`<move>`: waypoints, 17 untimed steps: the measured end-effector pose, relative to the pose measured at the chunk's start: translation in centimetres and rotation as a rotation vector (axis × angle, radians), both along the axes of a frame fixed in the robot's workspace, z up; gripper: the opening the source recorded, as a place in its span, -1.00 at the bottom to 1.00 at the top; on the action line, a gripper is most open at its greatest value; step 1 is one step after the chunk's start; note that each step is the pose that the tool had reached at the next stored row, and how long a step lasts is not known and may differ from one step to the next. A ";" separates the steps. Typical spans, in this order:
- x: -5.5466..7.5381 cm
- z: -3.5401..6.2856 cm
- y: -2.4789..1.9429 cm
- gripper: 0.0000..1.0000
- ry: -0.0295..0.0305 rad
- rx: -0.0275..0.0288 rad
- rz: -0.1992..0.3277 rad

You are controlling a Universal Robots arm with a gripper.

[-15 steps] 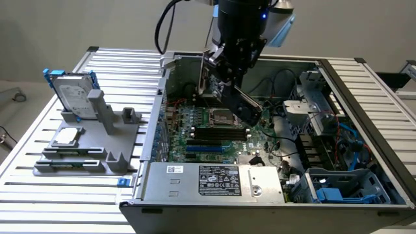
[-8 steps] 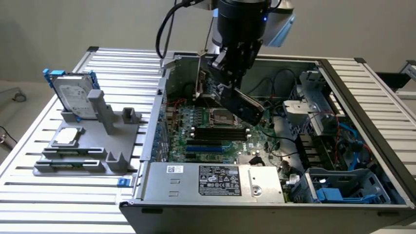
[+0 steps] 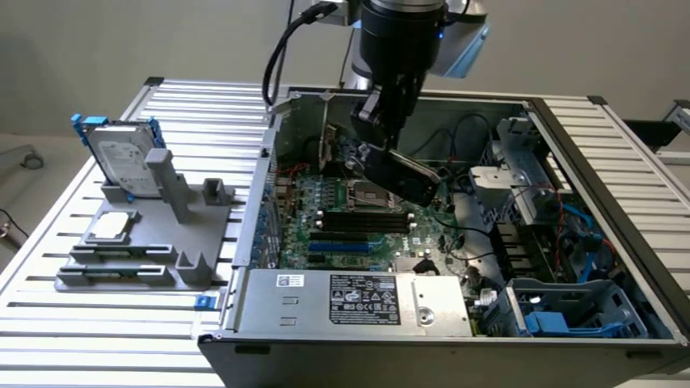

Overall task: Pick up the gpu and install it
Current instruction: 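Insert the gpu into the slot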

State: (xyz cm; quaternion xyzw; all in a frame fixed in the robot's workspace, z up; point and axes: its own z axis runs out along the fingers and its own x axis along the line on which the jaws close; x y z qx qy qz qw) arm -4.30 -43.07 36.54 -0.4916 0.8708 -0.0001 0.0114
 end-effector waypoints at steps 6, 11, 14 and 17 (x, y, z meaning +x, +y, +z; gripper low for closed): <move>0.0 -0.37 0.00 -0.47 0.0000 0.0000 0.108; 0.0 -0.66 0.00 -0.47 -0.0001 0.0000 0.199; 0.0 -0.83 0.00 -0.47 0.0000 0.0000 0.253; 0.0 -1.01 0.00 -0.47 0.0000 0.0001 0.309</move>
